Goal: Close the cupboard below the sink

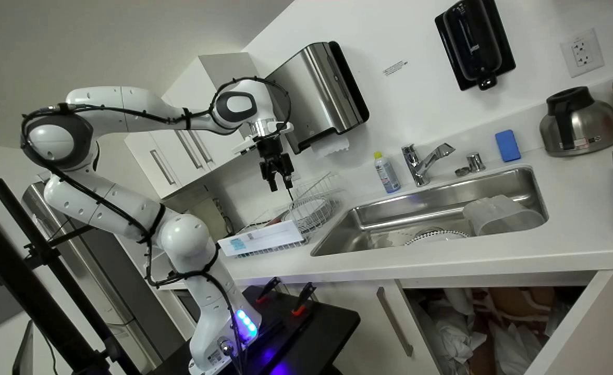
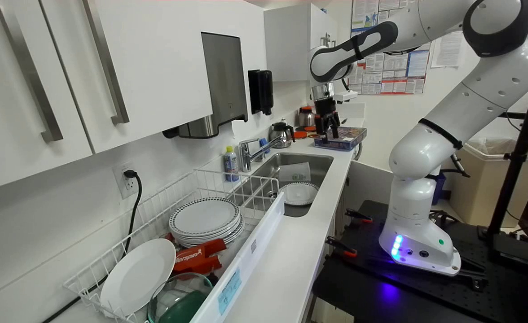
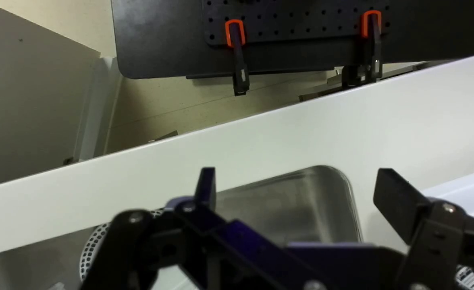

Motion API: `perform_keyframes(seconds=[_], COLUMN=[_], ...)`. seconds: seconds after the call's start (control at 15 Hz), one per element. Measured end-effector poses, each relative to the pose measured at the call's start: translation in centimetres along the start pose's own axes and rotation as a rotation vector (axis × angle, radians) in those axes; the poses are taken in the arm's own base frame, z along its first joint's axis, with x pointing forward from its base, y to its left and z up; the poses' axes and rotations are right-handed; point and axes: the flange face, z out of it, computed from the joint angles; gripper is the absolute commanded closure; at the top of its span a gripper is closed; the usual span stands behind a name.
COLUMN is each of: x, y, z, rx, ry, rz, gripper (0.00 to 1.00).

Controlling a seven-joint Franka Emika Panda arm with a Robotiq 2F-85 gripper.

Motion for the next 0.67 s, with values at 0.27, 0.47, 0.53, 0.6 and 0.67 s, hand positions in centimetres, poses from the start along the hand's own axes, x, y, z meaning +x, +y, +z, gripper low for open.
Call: perform_keyframes(seconds=[0.27,0.47,0.53,0.6,0.67], x=[-0.1,-0.8,-1.4,-2.2,-3.2], y=[0.6,5.4,7.8,10.5,13.3], z=[0.0,-0.1,0.0,0.3,0.8], rx=[0.006,0.016,0.021,0.027,0.035], ry=[0.009,0.069,0.091,0.114,0.137], rz=[0.026,0.17,0.223,0.282,0.343], gripper=[0.0,0.0,0.0,0.0,0.0])
